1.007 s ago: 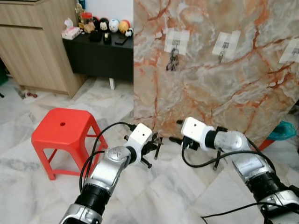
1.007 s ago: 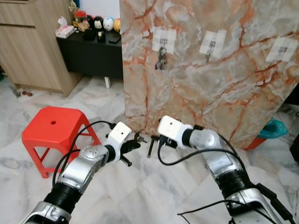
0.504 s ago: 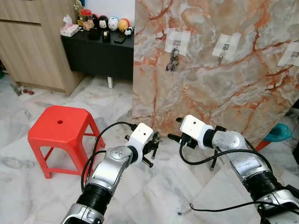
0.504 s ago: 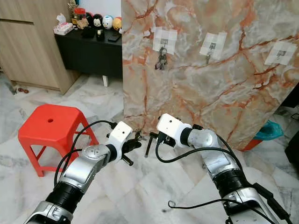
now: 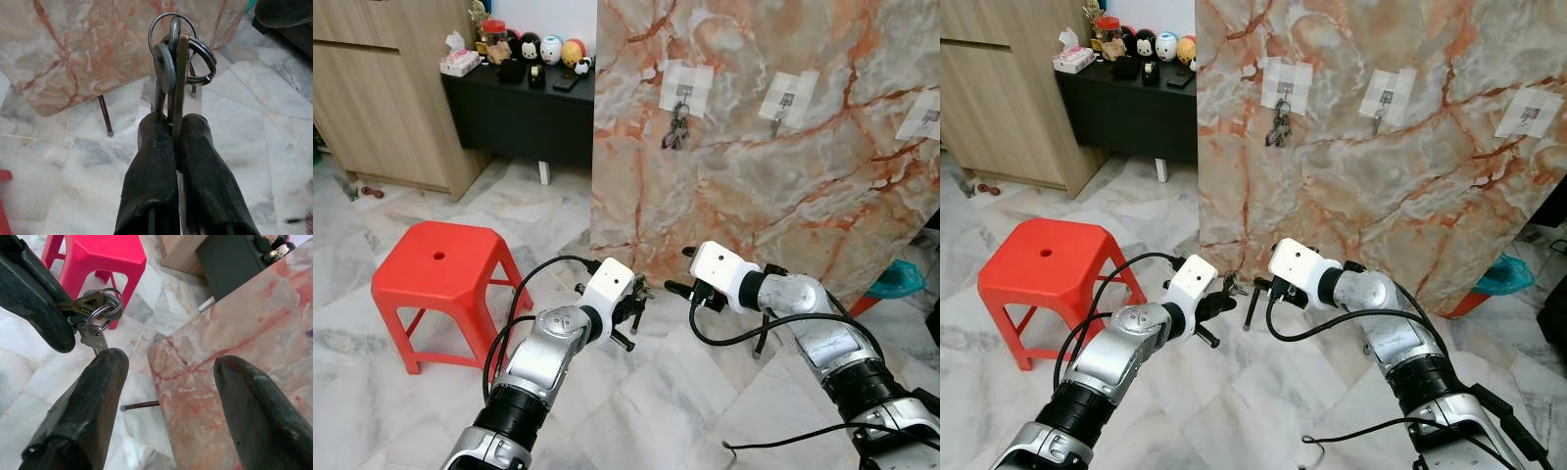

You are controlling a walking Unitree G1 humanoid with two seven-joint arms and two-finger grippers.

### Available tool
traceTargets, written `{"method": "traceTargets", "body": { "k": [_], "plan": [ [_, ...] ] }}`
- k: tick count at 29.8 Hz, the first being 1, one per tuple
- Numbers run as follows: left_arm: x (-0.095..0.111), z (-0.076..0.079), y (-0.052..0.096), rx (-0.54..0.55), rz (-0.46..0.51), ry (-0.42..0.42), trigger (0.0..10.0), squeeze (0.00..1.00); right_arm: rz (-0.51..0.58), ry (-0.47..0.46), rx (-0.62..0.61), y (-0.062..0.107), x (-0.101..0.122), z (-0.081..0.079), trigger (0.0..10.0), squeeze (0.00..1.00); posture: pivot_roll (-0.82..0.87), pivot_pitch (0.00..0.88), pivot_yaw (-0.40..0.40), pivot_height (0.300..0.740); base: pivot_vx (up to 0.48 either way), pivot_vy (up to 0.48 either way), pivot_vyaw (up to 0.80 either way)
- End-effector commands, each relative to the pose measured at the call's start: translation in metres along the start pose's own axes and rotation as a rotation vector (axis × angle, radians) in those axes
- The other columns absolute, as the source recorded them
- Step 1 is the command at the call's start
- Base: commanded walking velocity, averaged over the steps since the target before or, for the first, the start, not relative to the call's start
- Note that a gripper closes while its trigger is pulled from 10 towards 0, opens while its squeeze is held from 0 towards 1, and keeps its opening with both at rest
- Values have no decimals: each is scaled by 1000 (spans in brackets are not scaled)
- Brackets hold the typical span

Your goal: Hang keys on a hook

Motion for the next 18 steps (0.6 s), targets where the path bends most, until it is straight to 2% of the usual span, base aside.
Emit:
{"method": "traceTargets", "body": {
  "k": [1, 6, 7, 8, 10, 14, 18],
  "plan": [
    [12, 1, 0, 4, 32, -21, 0, 0, 4, -16, -18, 3, 0, 6, 10000, 0, -13, 0, -141, 740, 0, 0, 0],
    [12, 1, 0, 4, 32, -21, 0, 0, 4, -16, -18, 3, 0, 6, 10000, 0, -13, 0, -141, 740, 0, 0, 0],
    [23, -9, 2, 66, 56, -85, 10000, 0, 54, -136, -61, -2, 2, 1, 10000, 0, -8, 0, -67, 740, 0, 0, 0],
    [30, -16, 4, 108, 73, -134, 10000, 0, 79, -221, -103, -6, 2, -2, 10000, 0, -8, 0, -64, 740, 0, 0, 0],
    [36, -23, 6, 147, 88, -190, 10000, 0, 97, -306, -154, -9, 0, -4, 10000, 0, -8, 0, -64, 740, 0, 0, 0],
    [35, -25, 6, 161, 78, -222, 10000, 0, 110, -325, -183, -9, 1, -3, 10000, 0, -9, 0, -57, 740, 0, 0, 0],
    [34, -28, 7, 171, 78, -213, 10000, 0, 116, -326, -181, -10, 2, -4, 10000, 0, -7, 0, -58, 740, 0, 0, 0]
  ]
}}
Point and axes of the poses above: a point about 5 cm out from each wrist's last joint towards the gripper, its own y axis pointing back from the gripper into the wrist, its own x axis along the axis of the wrist's last joint, z = x × y, the point moved 2 cm from there along -y, pointing out of the wrist towards the gripper, and after that the axes turned 4 degrees about y, right-handed, at the moved point
